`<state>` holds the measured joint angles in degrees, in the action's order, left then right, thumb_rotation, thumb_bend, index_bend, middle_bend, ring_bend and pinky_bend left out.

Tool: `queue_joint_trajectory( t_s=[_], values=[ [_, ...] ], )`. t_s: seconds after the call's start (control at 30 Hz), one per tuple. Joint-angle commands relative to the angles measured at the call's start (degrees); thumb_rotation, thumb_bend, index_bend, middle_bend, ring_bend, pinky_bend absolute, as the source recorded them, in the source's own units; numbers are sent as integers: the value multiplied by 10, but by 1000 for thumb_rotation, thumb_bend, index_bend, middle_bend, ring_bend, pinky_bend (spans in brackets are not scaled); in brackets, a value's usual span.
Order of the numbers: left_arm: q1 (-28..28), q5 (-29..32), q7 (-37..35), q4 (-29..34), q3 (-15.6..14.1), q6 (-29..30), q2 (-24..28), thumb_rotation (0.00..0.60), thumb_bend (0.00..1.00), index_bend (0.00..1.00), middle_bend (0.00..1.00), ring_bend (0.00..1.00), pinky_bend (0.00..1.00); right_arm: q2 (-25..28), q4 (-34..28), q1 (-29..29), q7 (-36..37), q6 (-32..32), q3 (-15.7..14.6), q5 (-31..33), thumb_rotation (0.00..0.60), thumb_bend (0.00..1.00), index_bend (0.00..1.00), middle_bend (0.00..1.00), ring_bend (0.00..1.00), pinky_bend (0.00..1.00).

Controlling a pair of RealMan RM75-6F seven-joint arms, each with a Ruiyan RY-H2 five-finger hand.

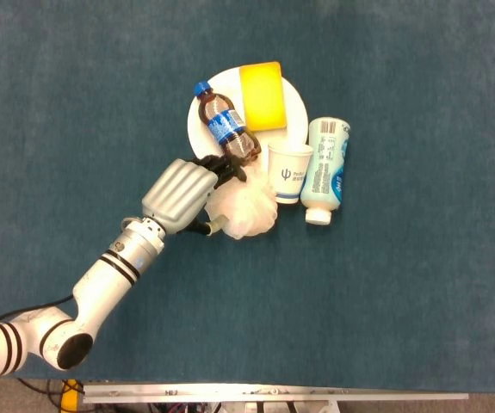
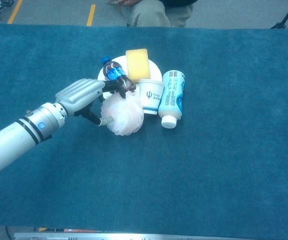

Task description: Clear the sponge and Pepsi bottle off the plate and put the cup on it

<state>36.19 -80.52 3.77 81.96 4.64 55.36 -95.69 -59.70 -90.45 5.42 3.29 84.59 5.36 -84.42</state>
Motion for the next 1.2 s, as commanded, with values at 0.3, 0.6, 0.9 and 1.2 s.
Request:
queue_joint_trajectory(
  t_s=[0.3,0.6,0.9,1.2],
  values=[
    [-15,-47,-94,-39,-10,60,-35,600,300,524,536,613,665,2,-7,-1,-4,1,2,3,600,60,333,400,259,279],
    [-35,-91,-103,38,-47,94,50,600,306,547,610,651,681,2,-5,0,-2,-2,2,2,600,61,333,400,259,279],
    [-83,-115,-82,118,-101,139,179,600,307,543,607,648,681,0,-8,5,-6,-6,1,-6,600,61,333,400,259,279],
    [-115,-105,-60,157,-133,139,247,600,307,543,606,642,681,-5,-11,14,-15,-18,-1,-11,600,60,333,400,259,279]
  ],
)
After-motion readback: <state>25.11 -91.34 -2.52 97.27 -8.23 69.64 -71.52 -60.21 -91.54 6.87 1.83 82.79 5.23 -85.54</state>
